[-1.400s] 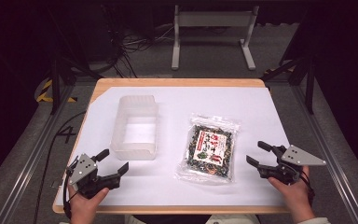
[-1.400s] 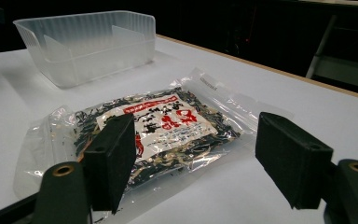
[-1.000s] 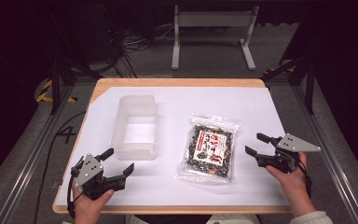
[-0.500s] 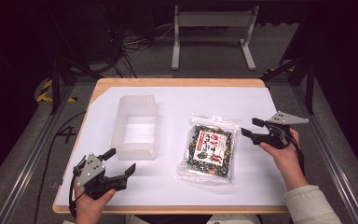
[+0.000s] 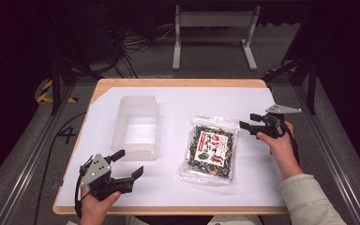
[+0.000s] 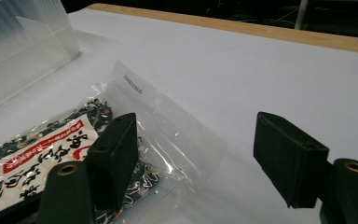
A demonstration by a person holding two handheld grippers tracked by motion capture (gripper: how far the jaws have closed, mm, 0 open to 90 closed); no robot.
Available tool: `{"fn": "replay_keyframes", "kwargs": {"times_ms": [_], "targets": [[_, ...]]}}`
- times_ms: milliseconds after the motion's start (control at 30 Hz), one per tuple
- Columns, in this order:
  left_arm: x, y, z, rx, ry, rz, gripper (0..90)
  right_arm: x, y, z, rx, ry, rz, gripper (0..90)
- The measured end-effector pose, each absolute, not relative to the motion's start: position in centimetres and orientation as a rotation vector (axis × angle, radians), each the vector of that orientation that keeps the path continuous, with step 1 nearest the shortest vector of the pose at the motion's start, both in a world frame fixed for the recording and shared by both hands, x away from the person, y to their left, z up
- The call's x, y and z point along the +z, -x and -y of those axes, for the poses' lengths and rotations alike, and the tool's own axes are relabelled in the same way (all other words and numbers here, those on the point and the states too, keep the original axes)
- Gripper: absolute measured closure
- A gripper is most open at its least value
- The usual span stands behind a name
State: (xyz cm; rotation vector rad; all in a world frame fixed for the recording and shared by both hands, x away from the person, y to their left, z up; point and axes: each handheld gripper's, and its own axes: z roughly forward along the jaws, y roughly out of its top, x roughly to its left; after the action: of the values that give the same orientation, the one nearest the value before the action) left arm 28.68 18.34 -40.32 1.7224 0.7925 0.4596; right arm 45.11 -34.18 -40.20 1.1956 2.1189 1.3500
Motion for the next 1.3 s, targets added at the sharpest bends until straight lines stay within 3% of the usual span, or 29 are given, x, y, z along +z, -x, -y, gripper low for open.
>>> {"fn": "replay_keyframes", "kwargs": {"times_ms": [833, 1300], "targets": [[-40.4, -28.8, -14.8, 0.376, -1.780, -0.676, 13.9, -43.8, -48.4, 33.8, 1.426, -1.360, -2.211, 33.8], [-40.8, -29.0, -14.5, 0.386, -1.801, -0.665, 13.2, -44.1, -48.8, 32.7, 1.338, -1.319, -2.334, 48.8]]}}
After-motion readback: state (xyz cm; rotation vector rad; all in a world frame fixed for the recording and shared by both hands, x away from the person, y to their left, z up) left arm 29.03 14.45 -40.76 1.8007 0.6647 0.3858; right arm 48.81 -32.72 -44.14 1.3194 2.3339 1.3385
